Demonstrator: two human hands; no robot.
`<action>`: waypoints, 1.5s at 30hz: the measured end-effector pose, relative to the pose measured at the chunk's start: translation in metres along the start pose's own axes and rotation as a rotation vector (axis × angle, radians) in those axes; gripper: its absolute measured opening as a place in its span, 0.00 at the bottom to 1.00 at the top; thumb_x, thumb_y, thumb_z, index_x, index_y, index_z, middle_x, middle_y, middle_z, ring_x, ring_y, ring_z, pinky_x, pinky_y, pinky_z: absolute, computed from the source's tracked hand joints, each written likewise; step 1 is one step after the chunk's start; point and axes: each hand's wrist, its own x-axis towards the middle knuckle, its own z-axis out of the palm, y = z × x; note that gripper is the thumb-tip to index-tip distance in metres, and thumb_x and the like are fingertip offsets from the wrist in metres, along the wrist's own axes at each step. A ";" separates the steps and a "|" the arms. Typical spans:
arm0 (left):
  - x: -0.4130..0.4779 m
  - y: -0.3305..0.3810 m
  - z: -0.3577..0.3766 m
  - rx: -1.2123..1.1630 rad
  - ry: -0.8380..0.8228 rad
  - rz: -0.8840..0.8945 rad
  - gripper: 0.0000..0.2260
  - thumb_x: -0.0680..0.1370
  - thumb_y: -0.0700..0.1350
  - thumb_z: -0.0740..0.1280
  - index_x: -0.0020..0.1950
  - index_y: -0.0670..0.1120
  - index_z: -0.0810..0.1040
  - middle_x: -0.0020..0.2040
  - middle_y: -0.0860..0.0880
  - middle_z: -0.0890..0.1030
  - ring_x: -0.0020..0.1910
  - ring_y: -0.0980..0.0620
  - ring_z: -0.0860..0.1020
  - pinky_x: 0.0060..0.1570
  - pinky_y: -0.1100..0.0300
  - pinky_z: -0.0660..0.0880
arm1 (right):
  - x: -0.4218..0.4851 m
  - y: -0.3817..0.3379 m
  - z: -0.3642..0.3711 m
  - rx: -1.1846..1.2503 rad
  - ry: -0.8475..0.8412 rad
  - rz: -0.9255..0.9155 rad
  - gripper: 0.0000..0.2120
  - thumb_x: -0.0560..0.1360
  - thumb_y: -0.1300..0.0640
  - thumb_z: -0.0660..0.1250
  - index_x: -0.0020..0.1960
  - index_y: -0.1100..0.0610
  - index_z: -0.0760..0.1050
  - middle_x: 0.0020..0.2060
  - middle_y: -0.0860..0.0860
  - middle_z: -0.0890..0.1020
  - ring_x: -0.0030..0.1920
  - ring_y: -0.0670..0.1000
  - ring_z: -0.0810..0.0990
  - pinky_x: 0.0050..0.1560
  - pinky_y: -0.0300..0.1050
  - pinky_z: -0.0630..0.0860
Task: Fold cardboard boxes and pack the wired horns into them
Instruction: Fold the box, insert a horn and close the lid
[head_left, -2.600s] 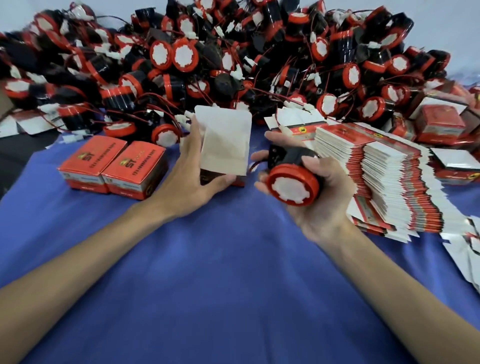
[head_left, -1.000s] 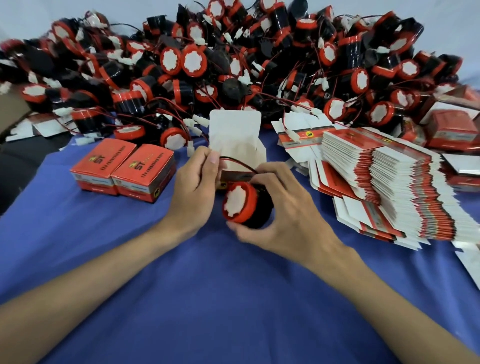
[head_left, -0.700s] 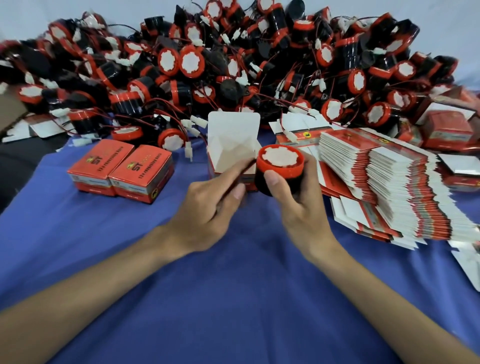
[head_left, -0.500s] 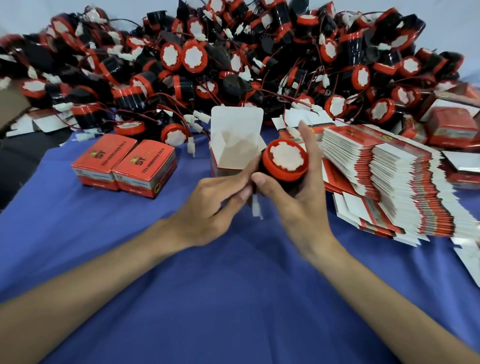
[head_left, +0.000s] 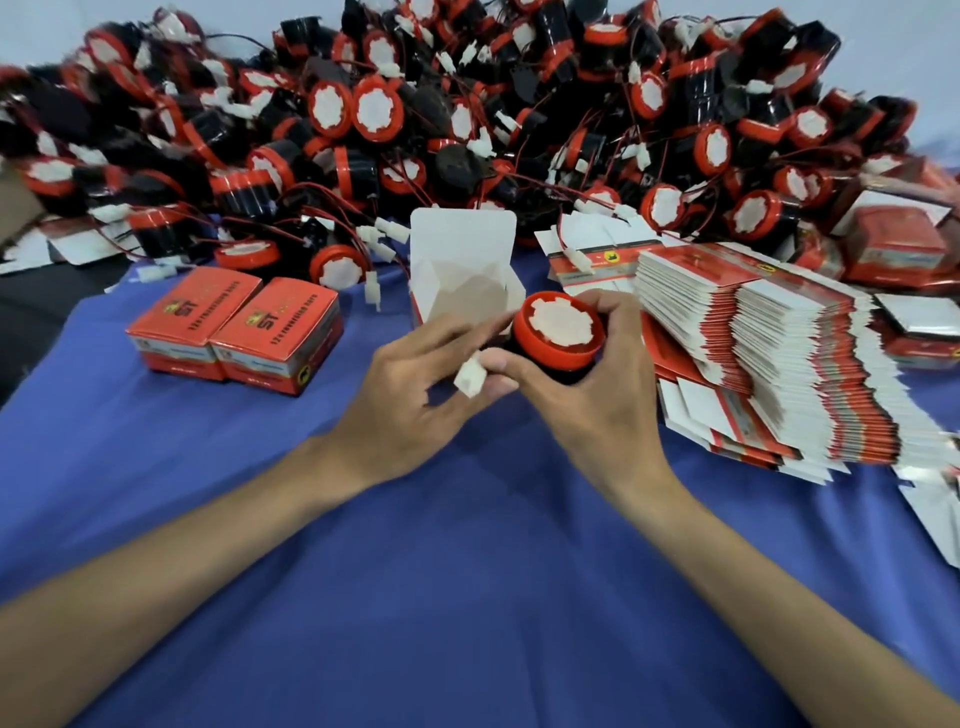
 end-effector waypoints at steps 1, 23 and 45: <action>0.000 -0.001 0.000 0.016 -0.020 -0.003 0.20 0.81 0.52 0.61 0.68 0.41 0.68 0.53 0.42 0.78 0.50 0.53 0.76 0.51 0.69 0.72 | 0.001 0.000 0.000 -0.031 0.011 -0.012 0.30 0.57 0.35 0.77 0.49 0.42 0.63 0.47 0.40 0.74 0.48 0.35 0.74 0.46 0.26 0.70; 0.001 0.000 -0.005 -0.357 -0.181 -0.289 0.39 0.79 0.66 0.52 0.76 0.35 0.55 0.75 0.41 0.62 0.76 0.49 0.61 0.74 0.52 0.61 | -0.006 0.007 0.002 -0.222 -0.314 -0.305 0.31 0.76 0.60 0.63 0.76 0.63 0.57 0.65 0.60 0.66 0.63 0.48 0.67 0.61 0.28 0.65; 0.012 0.003 -0.024 -0.601 -0.379 -0.494 0.35 0.68 0.51 0.76 0.72 0.49 0.67 0.67 0.49 0.76 0.66 0.49 0.76 0.62 0.55 0.75 | 0.004 0.018 -0.006 -0.231 -0.351 -0.451 0.22 0.74 0.46 0.68 0.67 0.44 0.69 0.60 0.50 0.69 0.59 0.48 0.73 0.54 0.50 0.79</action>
